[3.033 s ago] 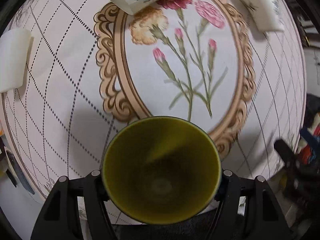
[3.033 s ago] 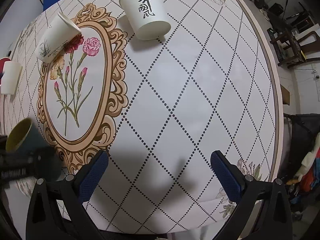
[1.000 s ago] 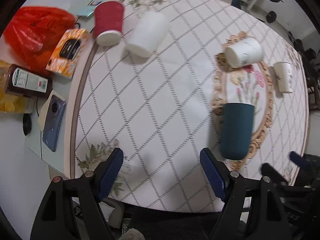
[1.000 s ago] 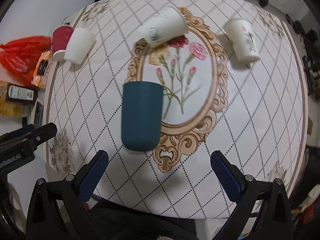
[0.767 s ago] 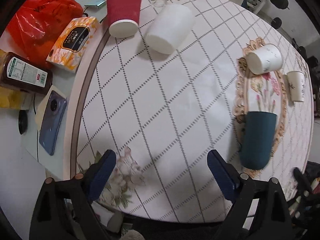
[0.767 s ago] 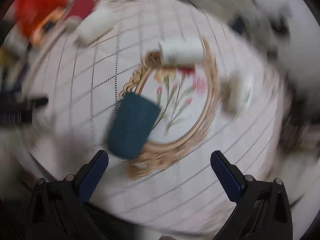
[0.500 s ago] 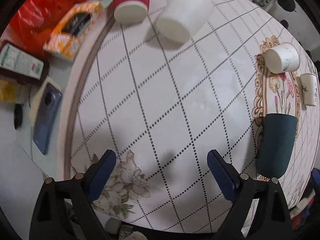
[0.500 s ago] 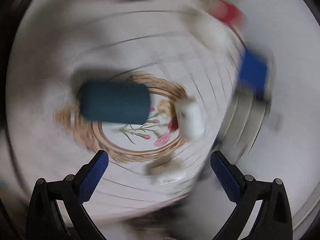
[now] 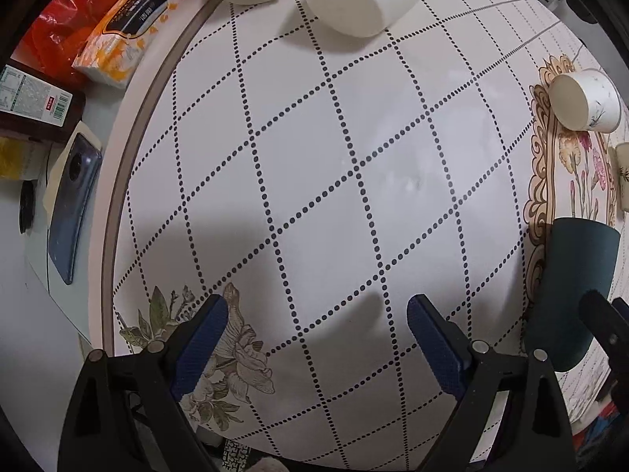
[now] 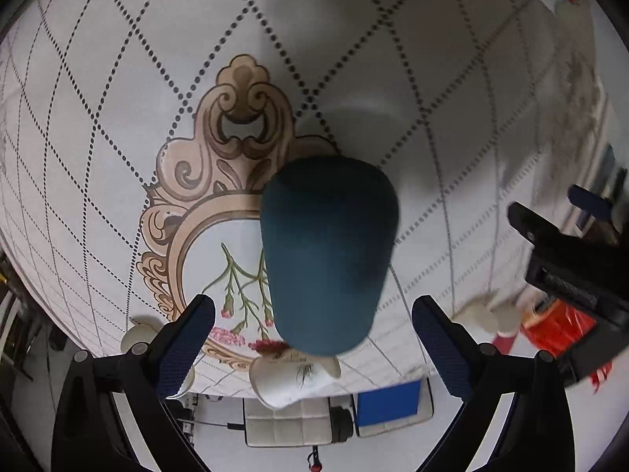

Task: Flip cup upside down
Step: 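Grasp the green cup with the right gripper while the left gripper releases it, then turn the green cup bottom-up with the right gripper over the floral oval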

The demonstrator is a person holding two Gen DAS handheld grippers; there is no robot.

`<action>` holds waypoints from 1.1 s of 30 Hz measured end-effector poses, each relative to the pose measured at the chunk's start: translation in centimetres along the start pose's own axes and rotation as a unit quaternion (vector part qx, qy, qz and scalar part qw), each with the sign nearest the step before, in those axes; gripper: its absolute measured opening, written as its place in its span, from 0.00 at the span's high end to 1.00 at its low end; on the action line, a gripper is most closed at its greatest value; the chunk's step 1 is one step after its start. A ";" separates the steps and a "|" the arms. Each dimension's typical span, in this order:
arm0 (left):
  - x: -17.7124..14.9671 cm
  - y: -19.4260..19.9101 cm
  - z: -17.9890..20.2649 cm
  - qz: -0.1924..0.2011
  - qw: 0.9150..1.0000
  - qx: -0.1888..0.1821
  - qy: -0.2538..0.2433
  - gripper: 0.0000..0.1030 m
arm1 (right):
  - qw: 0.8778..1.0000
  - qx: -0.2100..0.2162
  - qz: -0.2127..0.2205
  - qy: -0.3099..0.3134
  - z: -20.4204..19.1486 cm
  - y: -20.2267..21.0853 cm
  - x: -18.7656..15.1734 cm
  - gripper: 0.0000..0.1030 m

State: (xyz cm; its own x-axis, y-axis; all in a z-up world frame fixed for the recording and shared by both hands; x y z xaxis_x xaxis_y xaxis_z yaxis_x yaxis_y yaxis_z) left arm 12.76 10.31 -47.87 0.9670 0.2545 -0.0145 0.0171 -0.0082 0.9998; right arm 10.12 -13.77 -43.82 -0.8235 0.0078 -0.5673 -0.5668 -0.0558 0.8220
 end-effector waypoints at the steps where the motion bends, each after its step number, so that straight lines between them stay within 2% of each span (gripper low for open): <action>1: -0.1 -0.2 0.1 -0.001 1.000 0.000 0.002 0.09 | 1.000 0.000 0.006 0.005 0.2 -0.4 -0.1 0.01; 10: 0.6 -1.7 -0.9 -0.010 1.000 -0.004 0.009 0.09 | 0.999 -0.006 0.026 0.020 0.2 -2.8 0.6 0.03; 16: 1.8 -1.8 -1.8 -0.011 1.000 -0.004 0.008 0.09 | 0.999 0.001 0.032 0.021 0.3 -3.7 1.2 0.14; 21: 2.3 -1.6 -1.2 -0.011 1.000 -0.003 0.005 0.09 | 0.999 0.005 0.030 0.014 0.8 -4.2 2.0 0.23; 23: 2.4 -1.5 -1.0 -0.010 1.000 -0.002 0.003 0.09 | 1.000 0.006 0.028 0.010 1.1 -4.5 1.9 0.30; 26: 2.5 -1.3 -0.8 -0.009 1.000 0.000 0.003 0.09 | 1.000 0.010 0.027 0.002 2.1 -4.3 4.0 0.30; 33: 2.5 -0.7 -0.3 -0.003 1.000 0.004 -0.002 0.09 | 0.998 0.023 0.028 -0.042 2.9 -3.6 5.3 0.31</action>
Point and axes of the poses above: each gripper's, at about its wrist camera, not at the fingertips, and y roughly against the way its jaws point, z to its right, x to its top, the point moved 8 cm from there along -y, roughly the way its jaws point, and after that the axes turned 1 degree about -x, right-handed, at the moved point
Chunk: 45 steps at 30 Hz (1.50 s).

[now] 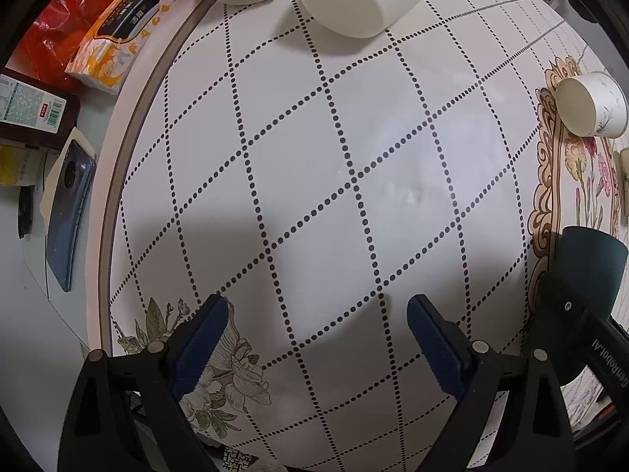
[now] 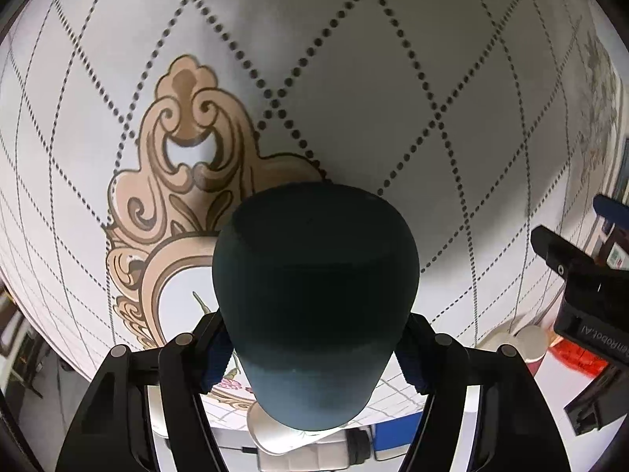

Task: Flip cup upside down
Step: 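Turn the green cup bottom-up with the right gripper over the floral oval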

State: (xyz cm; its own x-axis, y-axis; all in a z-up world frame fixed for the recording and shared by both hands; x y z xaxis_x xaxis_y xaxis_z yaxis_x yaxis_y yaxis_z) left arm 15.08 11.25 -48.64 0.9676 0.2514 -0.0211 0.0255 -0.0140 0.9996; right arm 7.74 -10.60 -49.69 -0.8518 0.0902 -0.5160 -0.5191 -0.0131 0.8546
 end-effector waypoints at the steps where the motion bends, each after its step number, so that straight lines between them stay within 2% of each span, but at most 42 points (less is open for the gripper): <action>1: 0.1 0.2 0.1 0.001 1.000 0.000 -0.001 0.09 | 1.000 0.003 0.000 -0.008 0.5 0.2 0.0 0.31; 6: 0.1 0.8 0.0 0.005 1.000 0.004 -0.004 0.09 | 0.997 0.019 -0.002 -0.070 2.7 0.7 0.4 0.31; 9: 0.0 1.3 0.1 0.008 1.000 0.008 -0.006 0.09 | 0.990 0.045 -0.005 -0.137 4.6 0.9 0.2 0.31; 11: 0.0 1.6 0.0 0.010 1.000 0.010 -0.007 0.09 | 0.980 0.068 -0.005 -0.188 5.6 1.2 -0.1 0.31; 14: 0.1 2.1 0.1 0.013 1.000 0.013 -0.011 0.09 | 0.951 0.116 -0.006 -0.286 7.1 1.5 -0.6 0.31; 15: 0.1 2.2 0.1 0.014 1.000 0.013 -0.013 0.09 | 0.940 0.134 -0.005 -0.315 7.4 1.5 -0.7 0.31; 16: 0.2 2.3 0.2 0.015 1.000 0.014 -0.015 0.09 | 0.922 0.157 -0.003 -0.353 7.8 1.5 -0.9 0.31; 17: 0.2 2.6 0.3 0.018 1.000 0.015 -0.019 0.09 | 0.912 0.169 -0.002 -0.373 8.0 1.4 -0.9 0.31; 19: 0.2 2.9 0.8 0.021 0.999 0.016 -0.025 0.09 | 0.871 0.212 0.000 -0.444 8.5 1.2 -1.4 0.31; 20: 0.2 3.1 1.0 0.022 0.999 0.016 -0.028 0.09 | 0.858 0.224 0.001 -0.462 8.6 1.2 -1.4 0.31; 21: 0.1 3.2 1.2 0.022 0.999 0.016 -0.031 0.09 | 0.831 0.245 0.001 -0.499 8.8 1.0 -1.7 0.31; 23: 0.0 3.4 1.6 0.024 0.999 0.016 -0.037 0.09 | 0.797 0.269 0.002 -0.540 9.0 0.9 -1.9 0.31; 24: 0.0 3.5 1.8 0.025 0.999 0.015 -0.040 0.09 | 0.774 0.283 0.004 -0.567 9.2 0.8 -2.0 0.31; 25: -0.1 3.7 2.1 0.025 0.999 0.015 -0.044 0.09 | 0.740 0.300 0.006 -0.602 9.5 0.7 -2.3 0.31; 26: -0.1 3.7 2.4 0.025 0.999 0.014 -0.046 0.09 | 0.715 0.312 0.008 -0.626 9.6 0.6 -2.4 0.31; 27: -0.1 3.8 2.6 0.025 0.998 0.014 -0.047 0.09 | 0.696 0.320 0.012 -0.643 9.6 0.6 -2.6 0.31; 28: -0.1 3.9 2.8 0.025 0.998 0.013 -0.049 0.09 | 0.658 0.334 0.019 -0.675 9.9 0.6 -2.8 0.31; 29: -0.2 3.9 2.9 0.025 0.998 0.013 -0.051 0.09 | 0.639 0.340 0.022 -0.689 9.9 0.6 -3.0 0.31; 31: -0.2 3.9 3.5 0.025 0.998 0.011 -0.053 0.09 | 0.580 0.357 0.032 -0.731 10.2 0.8 -3.2 0.31; 33: -0.1 4.0 3.9 0.025 0.998 0.010 -0.056 0.09 | 0.530 0.368 0.041 -0.763 9.9 0.8 -3.7 0.31; 34: -0.3 4.2 3.8 0.026 0.998 0.010 -0.058 0.09 | 0.495 0.375 0.046 -0.783 10.2 0.9 -3.7 0.31; 36: -0.4 4.4 4.1 0.026 0.998 0.010 -0.062 0.09 | 0.459 0.379 0.051 -0.802 10.2 1.0 -3.7 0.31; 37: -0.4 4.5 4.4 0.027 0.998 0.010 -0.064 0.09 | 0.437 0.382 0.053 -0.812 10.4 1.1 -3.6 0.31; 38: -0.1 4.6 4.9 0.027 0.997 0.011 -0.065 0.09 | 0.422 0.384 0.053 -0.820 10.4 1.2 -3.6 0.31; 39: -0.1 4.7 5.1 0.027 0.997 0.011 -0.067 0.09 | 0.399 0.387 0.053 -0.830 10.6 1.3 -3.5 0.31; 40: 0.1 4.7 5.6 0.027 0.997 0.011 -0.068 0.09 | 0.382 0.391 0.053 -0.836 10.4 1.2 -3.5 0.31; 41: 0.0 4.8 5.8 0.026 0.997 0.011 -0.070 0.09 | 0.371 0.393 0.053 -0.840 10.2 1.3 -3.3 0.31; 42: 0.0 4.8 5.9 0.026 0.997 0.011 -0.071 0.09 | 0.350 0.398 0.051 -0.847 10.3 1.3 -3.2 0.31; 44: 0.0 4.8 6.3 0.026 0.997 0.011 -0.073 0.09 | 0.316 0.409 0.048 -0.854 10.0 1.4 -2.8 0.31; 45: 0.0 4.8 6.2 0.025 0.997 0.011 -0.074 0.09 | 0.305 0.413 0.048 -0.857 9.3 1.3 -2.5 0.31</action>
Point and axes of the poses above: each gripper's, at about its wrist camera, not at the fingertips, and y roughly against the way its jaws point, z to its right, x to its top, the point moved 8 cm from there along -y, roughly the way its jaws point, and after that the axes turned 1 degree about -x, right-handed, at the moved point
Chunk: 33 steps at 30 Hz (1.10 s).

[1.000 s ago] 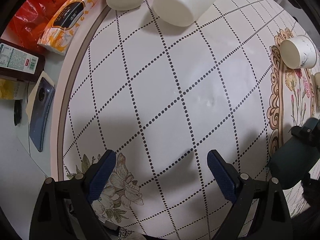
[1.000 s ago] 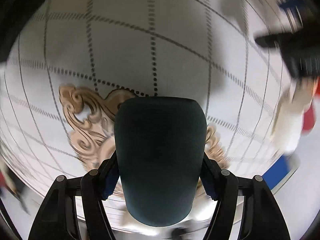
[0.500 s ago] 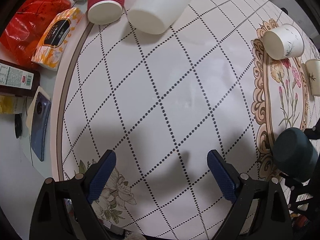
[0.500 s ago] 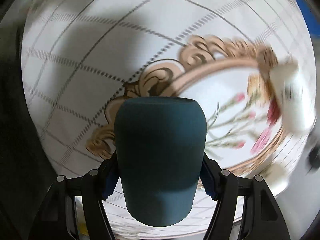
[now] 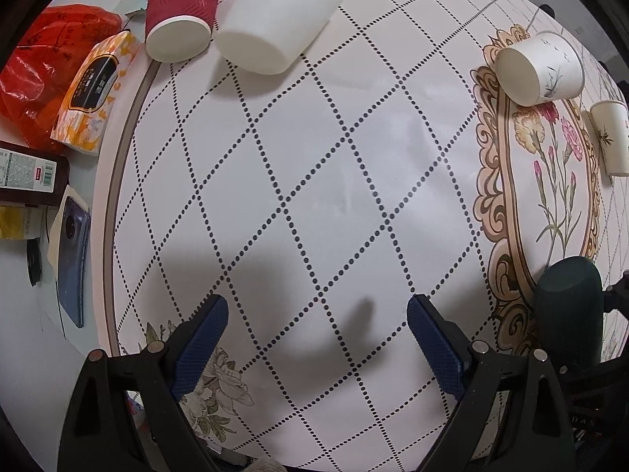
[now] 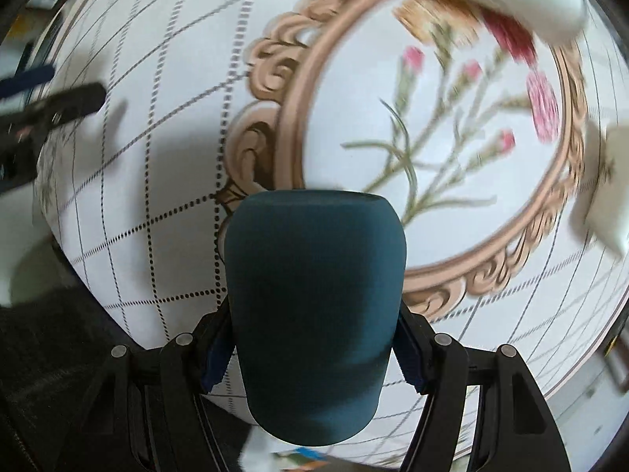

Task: Flip cup upside down
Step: 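Turn the green cup bottom-up with the right gripper over the floral oval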

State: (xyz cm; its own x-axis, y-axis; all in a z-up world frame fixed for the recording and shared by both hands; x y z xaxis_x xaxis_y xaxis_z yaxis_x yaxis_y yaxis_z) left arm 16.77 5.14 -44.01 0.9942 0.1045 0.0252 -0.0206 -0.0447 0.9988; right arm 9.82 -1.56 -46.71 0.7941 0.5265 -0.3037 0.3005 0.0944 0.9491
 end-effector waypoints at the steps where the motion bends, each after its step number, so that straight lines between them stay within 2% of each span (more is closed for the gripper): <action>1: -0.1 0.0 0.0 0.000 1.000 0.000 -0.001 0.09 | 1.000 0.009 -0.003 -0.018 -0.2 -0.1 -0.1 0.31; 9: -0.7 -0.4 0.6 0.000 1.000 -0.003 -0.003 0.09 | 0.998 0.028 -0.008 -0.063 2.9 -1.3 -3.2 0.30; 12: -0.5 -0.5 0.8 -0.002 1.000 -0.004 -0.003 0.09 | 0.997 0.031 -0.021 -0.074 3.6 -1.7 -4.2 0.30; 13: -0.6 -0.5 0.9 -0.003 1.000 -0.005 -0.002 0.09 | 0.996 0.033 -0.025 -0.076 5.8 -1.8 -3.7 0.28; 15: -0.7 -0.6 0.7 -0.004 1.000 -0.006 -0.001 0.09 | 0.996 0.033 -0.030 -0.078 9.0 -2.8 -1.3 0.19; 25: -1.5 -1.3 0.6 -0.008 1.000 -0.010 -0.002 0.09 | 0.995 0.028 -0.029 -0.095 12.5 -1.4 2.6 0.18; 26: -1.7 -1.3 0.7 -0.009 1.000 -0.011 -0.002 0.09 | 0.994 0.031 -0.029 -0.098 12.7 -1.4 2.9 0.19; 28: -1.9 -1.5 1.0 -0.011 1.000 -0.011 -0.004 0.09 | 0.994 0.037 -0.023 -0.100 12.8 -0.8 3.8 0.32; 33: -1.5 -2.3 1.7 -0.021 0.999 -0.024 -0.011 0.09 | 0.995 0.034 0.006 -0.097 13.6 -0.2 5.4 0.32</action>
Point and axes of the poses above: each gripper's, at about its wrist camera, not at the fingertips, and y roughly against the way its jaws point, z to its right, x to its top, the point moved 8 cm from there along -y, roughly the way its jaws point, and after that the axes turned 1 degree about -x, right-handed, at the moved point
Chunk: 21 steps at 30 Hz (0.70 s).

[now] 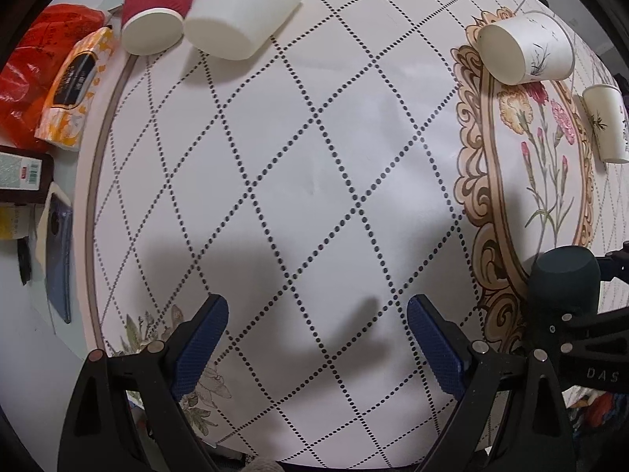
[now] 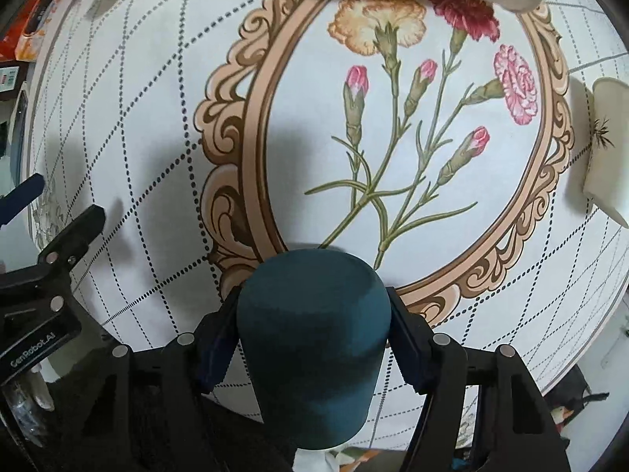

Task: Flip cup upside down
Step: 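Turn the green cup bottom-up with the right gripper over the floral oval, then lower the inverted cup onto the floral oval and open the right gripper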

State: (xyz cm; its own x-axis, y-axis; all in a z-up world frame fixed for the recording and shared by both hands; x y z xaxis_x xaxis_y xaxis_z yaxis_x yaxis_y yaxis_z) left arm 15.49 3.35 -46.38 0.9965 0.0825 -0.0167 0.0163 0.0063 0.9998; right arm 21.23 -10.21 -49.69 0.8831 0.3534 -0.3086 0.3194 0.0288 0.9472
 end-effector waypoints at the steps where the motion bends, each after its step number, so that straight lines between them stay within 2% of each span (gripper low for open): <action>1: 0.2 -0.1 0.1 -0.002 1.000 -0.006 -0.002 0.09 | 1.000 0.003 0.008 -0.002 0.2 0.3 0.2 0.32; 5: 0.9 -0.2 0.7 -0.005 1.000 -0.015 -0.013 0.09 | 0.999 0.020 0.043 -0.022 1.0 1.5 0.3 0.32; 8: 1.5 -0.1 1.0 -0.002 1.000 -0.014 -0.018 0.09 | 0.995 0.023 0.087 -0.039 2.2 3.6 0.5 0.32; 12: 2.2 0.0 1.1 -0.001 1.000 -0.014 -0.020 0.09 | 0.984 0.027 0.162 -0.069 4.3 6.5 1.1 0.32; 15: 3.0 0.1 1.4 -0.002 1.000 -0.009 -0.024 0.09 | 0.968 0.026 0.229 -0.101 6.0 9.3 1.9 0.32; 18: 3.0 0.4 1.4 -0.002 1.000 -0.004 -0.030 0.09 | 0.948 0.019 0.292 -0.123 6.1 13.5 0.8 0.32; 21: 3.2 0.3 1.9 -0.004 0.999 0.001 -0.035 0.09 | 0.925 0.007 0.352 -0.146 6.6 14.2 1.4 0.32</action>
State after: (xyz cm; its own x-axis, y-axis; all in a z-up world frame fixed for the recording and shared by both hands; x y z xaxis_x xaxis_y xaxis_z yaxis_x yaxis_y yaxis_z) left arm 18.87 1.72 -46.11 0.9996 0.0116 -0.0249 0.0249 0.0046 0.9997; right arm 29.28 -15.43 -37.26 0.9281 0.0132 0.3720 -0.3676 -0.1245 0.9216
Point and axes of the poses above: each gripper's, at about its wrist camera, not at the fingertips, and y roughly against the way its jaws point, z to its right, x to its top, the point moved 8 cm from there along -y, roughly the way its jaws point, and after that the axes turned 1 degree about -x, right-handed, at the moved point
